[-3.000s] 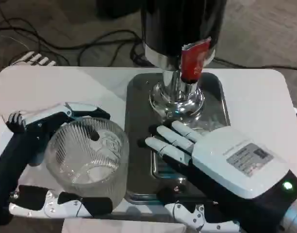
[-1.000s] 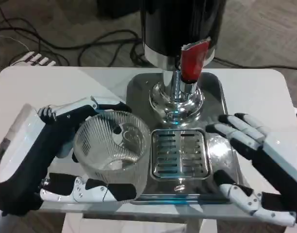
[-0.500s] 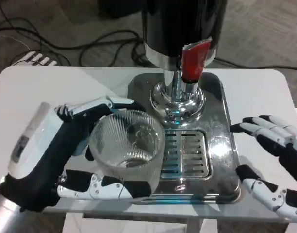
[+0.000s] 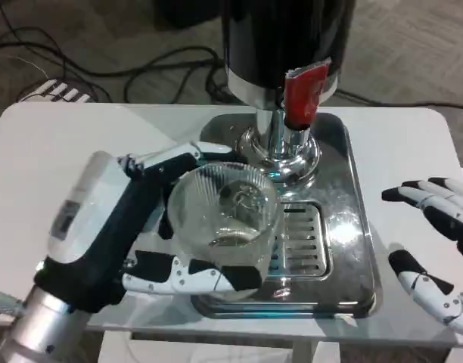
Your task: Grasp the cup under the faucet to collect the drink, then remove the cup.
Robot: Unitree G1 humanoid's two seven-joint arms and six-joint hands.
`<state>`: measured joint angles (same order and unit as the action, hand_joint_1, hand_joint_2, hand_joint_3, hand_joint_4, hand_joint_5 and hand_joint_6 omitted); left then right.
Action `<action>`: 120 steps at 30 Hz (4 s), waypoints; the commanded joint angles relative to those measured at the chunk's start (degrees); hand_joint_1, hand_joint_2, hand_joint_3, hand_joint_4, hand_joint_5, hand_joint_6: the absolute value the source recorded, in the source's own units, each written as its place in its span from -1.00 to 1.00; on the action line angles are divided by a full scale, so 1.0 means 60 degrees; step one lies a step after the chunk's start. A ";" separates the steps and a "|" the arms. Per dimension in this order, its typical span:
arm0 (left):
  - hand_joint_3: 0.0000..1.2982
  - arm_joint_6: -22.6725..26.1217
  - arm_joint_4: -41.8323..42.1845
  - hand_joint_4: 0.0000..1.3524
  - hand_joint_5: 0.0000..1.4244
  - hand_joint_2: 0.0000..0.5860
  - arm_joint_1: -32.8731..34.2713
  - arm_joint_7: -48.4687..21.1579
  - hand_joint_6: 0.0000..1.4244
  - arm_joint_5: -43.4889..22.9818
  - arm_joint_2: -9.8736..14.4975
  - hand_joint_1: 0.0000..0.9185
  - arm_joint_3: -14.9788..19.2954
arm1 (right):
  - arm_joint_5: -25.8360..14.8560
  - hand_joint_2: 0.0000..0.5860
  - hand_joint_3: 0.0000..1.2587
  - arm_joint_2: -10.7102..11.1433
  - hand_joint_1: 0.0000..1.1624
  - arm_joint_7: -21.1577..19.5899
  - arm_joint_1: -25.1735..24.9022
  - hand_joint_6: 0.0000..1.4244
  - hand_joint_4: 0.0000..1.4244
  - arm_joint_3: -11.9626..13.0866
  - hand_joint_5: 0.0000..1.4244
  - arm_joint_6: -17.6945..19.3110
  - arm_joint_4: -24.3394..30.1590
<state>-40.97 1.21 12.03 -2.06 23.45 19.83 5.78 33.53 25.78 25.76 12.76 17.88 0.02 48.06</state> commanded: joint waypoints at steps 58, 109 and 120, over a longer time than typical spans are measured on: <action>0.50 0.0683 -0.3629 0.69 0.70 -1.00 0.1932 0.4269 1.00 0.2526 -0.0777 0.35 -0.2341 | 0.1405 0.76 -0.88 -0.0160 -0.75 0.0840 -0.0691 -0.69 -1.00 -0.1685 -1.00 -0.0594 0.1323; -0.05 0.0695 -0.6179 -0.30 0.15 -1.00 0.2987 0.6080 0.76 0.2701 -0.0745 -0.19 -0.3762 | 0.0736 0.78 -0.82 -0.0073 -0.69 0.0777 -0.0702 -0.65 -0.97 -0.1033 -1.00 -0.1005 0.1176; -0.22 0.0862 -0.5851 -0.60 -0.28 -1.00 0.2790 0.6046 0.37 0.2805 -0.0541 -0.35 -0.3872 | 0.0654 0.78 -0.81 -0.0097 -0.69 0.0706 -0.0695 -0.63 -0.96 -0.1027 -1.00 -0.0988 0.1168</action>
<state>-36.79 -34.35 30.58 35.11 39.10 15.53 -16.80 38.26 25.30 30.62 8.22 11.36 -6.04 54.71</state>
